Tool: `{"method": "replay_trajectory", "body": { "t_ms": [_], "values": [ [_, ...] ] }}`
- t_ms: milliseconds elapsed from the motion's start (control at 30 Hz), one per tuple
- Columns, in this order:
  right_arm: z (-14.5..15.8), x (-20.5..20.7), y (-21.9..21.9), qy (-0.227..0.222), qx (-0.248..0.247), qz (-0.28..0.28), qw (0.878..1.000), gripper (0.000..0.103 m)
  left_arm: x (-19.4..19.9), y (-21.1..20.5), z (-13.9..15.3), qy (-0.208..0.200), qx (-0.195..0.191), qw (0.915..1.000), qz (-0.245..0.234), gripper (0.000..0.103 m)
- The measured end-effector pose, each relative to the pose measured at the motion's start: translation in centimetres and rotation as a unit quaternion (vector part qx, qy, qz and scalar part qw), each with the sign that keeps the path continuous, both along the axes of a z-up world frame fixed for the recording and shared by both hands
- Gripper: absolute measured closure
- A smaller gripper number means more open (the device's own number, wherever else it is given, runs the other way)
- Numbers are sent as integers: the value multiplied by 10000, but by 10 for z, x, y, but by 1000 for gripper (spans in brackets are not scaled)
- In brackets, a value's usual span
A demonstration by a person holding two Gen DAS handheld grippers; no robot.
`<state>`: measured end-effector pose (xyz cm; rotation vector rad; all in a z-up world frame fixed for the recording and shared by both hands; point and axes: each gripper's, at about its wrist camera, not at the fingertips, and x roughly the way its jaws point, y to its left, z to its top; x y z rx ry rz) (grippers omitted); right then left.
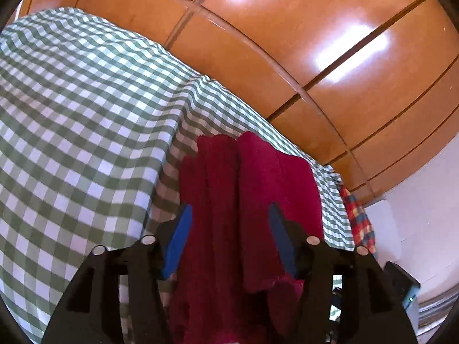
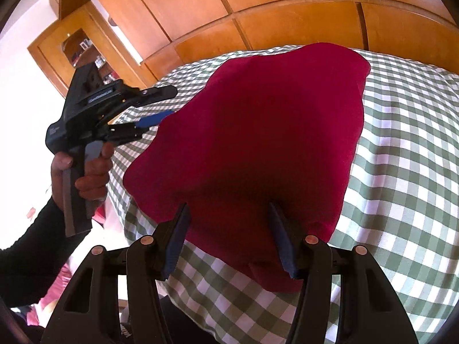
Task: Fold small clothes
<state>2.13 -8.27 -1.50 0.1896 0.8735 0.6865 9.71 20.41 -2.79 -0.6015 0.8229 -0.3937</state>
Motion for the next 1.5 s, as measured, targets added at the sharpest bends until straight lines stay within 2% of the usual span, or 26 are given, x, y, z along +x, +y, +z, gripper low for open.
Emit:
{"method": "replay_trajectory", "body": {
  "t_ms": [67, 133, 233, 300, 333, 367, 400, 467, 533, 633, 700, 800, 900, 933, 1000, 1033, 1133, 1200, 1267, 1367, 1433, 1500],
  "values": [
    [0, -2, 1, -21, 19, -14, 10000, 43, 1, -5, -1, 59, -73, 9999, -133, 38],
    [0, -3, 4, -69, -45, -39, 10000, 41, 6, -17, 1, 64, 41, 9998, -179, 31],
    [2, -5, 8, -100, -127, -78, 9998, 39, 15, -35, -2, 77, 211, 9993, -314, 31],
    [3, -4, 10, -114, -157, -85, 9998, 35, 26, -56, -5, 140, 539, 9970, -534, 59],
    [3, -5, 12, -142, -190, -79, 9997, 34, 28, -66, -6, 131, 818, 9946, -626, 76],
    [4, -6, 14, -180, -264, -73, 9995, 34, 26, -76, -3, 16, 1117, 9917, -638, 81],
    [5, -8, 16, -217, -331, -46, 9992, 34, 20, -80, 2, -121, 1247, 9903, -605, 84],
    [7, -10, 14, -190, -237, 89, 9995, 34, 10, -76, 16, -326, 1241, 9905, -494, 85],
    [15, -12, 3, -79, 188, 244, 9995, 34, 1, -67, 27, -477, 1266, 9901, -364, 85],
    [24, -15, -23, -153, 356, -58, 9992, 36, -3, -55, 29, -481, 1674, 9843, -268, 85],
    [23, -16, -38, -144, 319, -320, 9989, 56, 0, -47, 18, -306, 1826, 9825, -230, 84],
    [16, -18, -55, -53, 138, -669, 9977, 71, 9, -46, 0, -164, 2003, 9794, -186, 84],
    [15, -23, -52, -70, 16, -649, 9979, 73, 13, -50, -5, -115, 2083, 9779, -147, 82],
    [18, -24, -46, -138, -22, -578, 9982, 73, 13, -50, -4, -114, 2110, 9773, -139, 79],
    [23, -27, -33, -242, -122, -391, 9989, 73, 11, -52, 5, -91, 2336, 9723, 12, 67],
    [23, -28, -22, -323, -273, -274, 9987, 73, 8, -52, 11, -115, 2397, 9707, 97, 67],
    [19, -29, -8, -349, -479, -139, 9981, 73, -12, -48, 42, -529, 2265, 9718, 395, 69],
    [17, -28, -9, -275, -431, -120, 9986, 73, -30, -55, 62, -910, 1868, 9778, 274, 69],
    [15, -31, -11, -249, -435, -85, 9987, 73, -37, -70, 65, -1052, 1923, 9757, 65, 69],
    [7, -32, -6, -226, -609, 6, 9979, 73, -32, -95, 45, -880, 2317, 9685, -227, 69],
    [-6, -33, 0, -12, -651, 70, 9979, 73, -24, -96, 28, -631, 2505, 9659, -189, 69],
    [-19, -36, 4, 79, -638, 119, 9979, 73, -15, -87, 0, -310, 2802, 9594, -15, 85]
  ]
}}
